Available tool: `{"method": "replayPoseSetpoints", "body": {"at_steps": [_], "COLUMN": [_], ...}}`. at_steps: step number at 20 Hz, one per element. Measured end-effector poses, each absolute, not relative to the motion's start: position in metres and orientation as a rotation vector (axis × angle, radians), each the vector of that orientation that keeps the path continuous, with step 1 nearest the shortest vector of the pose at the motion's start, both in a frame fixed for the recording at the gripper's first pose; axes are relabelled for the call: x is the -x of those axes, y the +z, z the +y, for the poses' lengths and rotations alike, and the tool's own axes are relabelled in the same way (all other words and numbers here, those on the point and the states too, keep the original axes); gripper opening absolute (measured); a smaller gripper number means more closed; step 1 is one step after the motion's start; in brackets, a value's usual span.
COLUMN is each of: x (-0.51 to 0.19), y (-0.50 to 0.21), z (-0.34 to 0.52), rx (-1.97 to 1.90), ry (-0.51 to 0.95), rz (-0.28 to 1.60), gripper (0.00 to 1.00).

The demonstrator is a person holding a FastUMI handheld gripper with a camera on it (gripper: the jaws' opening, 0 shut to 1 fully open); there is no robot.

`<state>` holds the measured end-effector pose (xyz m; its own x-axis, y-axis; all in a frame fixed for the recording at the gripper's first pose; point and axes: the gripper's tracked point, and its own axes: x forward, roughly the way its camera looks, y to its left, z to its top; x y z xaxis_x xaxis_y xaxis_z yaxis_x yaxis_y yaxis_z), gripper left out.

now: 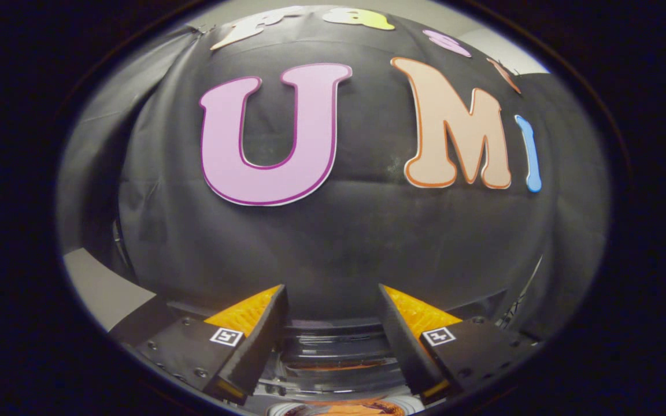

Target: Put the clothes into the washing machine and then close the washing machine lid.

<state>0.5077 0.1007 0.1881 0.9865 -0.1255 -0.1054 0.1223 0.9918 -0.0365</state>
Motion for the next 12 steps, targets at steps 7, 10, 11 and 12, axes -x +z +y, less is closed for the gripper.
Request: {"method": "replayPoseSetpoints", "body": {"at_steps": [7,10,11,12], "x": [-0.473,-0.447,-0.436,-0.426], "y": [0.188,0.188,0.187,0.186], "z": [0.101,0.103,0.103,0.104], "rx": [0.03,0.029,0.031,0.031], "ry": [-0.112,-0.105,-0.101,-0.1], "rz": [0.071,0.03,0.011,-0.008], "gripper": [0.97,0.97,0.97,0.97]}}
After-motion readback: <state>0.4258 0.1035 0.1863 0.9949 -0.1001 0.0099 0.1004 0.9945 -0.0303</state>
